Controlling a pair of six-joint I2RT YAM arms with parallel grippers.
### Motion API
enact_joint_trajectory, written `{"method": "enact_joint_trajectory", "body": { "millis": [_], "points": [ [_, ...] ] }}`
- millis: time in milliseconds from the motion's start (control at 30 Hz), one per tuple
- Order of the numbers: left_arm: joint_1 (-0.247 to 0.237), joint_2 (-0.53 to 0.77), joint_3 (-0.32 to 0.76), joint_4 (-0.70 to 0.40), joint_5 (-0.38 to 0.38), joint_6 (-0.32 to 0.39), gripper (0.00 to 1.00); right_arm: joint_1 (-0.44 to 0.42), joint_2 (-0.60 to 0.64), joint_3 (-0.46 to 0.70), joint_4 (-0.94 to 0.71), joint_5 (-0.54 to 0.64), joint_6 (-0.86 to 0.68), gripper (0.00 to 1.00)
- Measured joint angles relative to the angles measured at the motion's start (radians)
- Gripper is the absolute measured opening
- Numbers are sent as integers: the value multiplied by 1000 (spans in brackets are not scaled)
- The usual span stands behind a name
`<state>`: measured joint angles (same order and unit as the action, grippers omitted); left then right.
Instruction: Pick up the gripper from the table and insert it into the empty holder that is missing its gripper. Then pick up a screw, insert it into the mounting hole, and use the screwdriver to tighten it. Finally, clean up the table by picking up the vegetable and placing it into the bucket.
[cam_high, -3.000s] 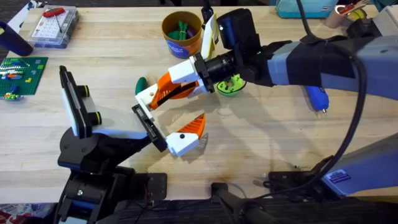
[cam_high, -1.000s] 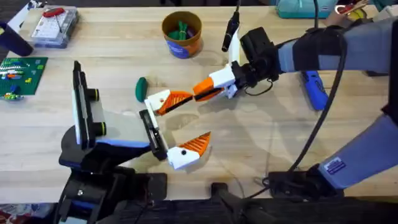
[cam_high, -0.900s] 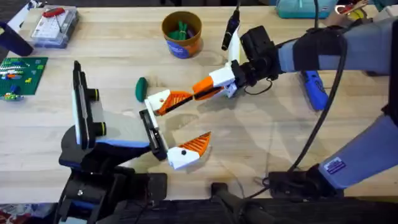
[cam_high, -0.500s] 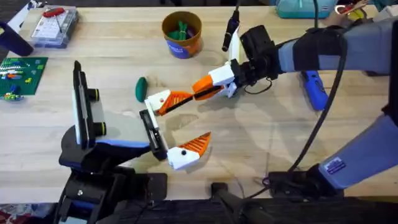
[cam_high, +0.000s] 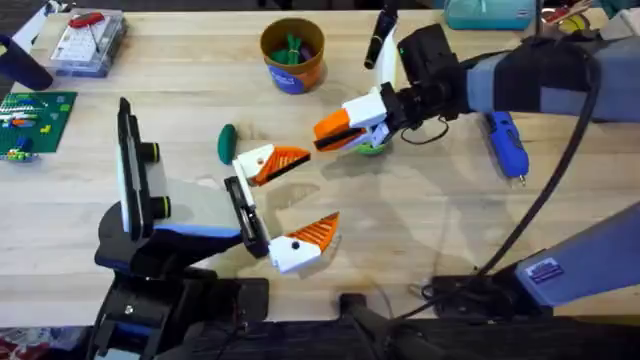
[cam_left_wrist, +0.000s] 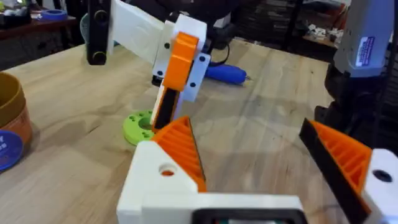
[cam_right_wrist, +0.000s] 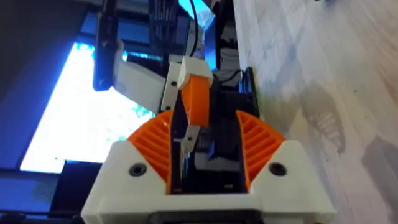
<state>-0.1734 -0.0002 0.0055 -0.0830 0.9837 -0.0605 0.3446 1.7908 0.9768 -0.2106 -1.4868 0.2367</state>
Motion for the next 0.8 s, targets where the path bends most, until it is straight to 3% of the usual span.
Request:
{"method": "enact_joint_trajectory", "body": {
  "millis": [667, 800],
  "points": [
    [0, 0, 0, 0, 0, 0, 991, -21, 0, -14, 11, 0, 47, 497],
    [0, 0, 0, 0, 0, 0, 991, -21, 0, -88, 212, -3, 148, 497]
  ]
}}
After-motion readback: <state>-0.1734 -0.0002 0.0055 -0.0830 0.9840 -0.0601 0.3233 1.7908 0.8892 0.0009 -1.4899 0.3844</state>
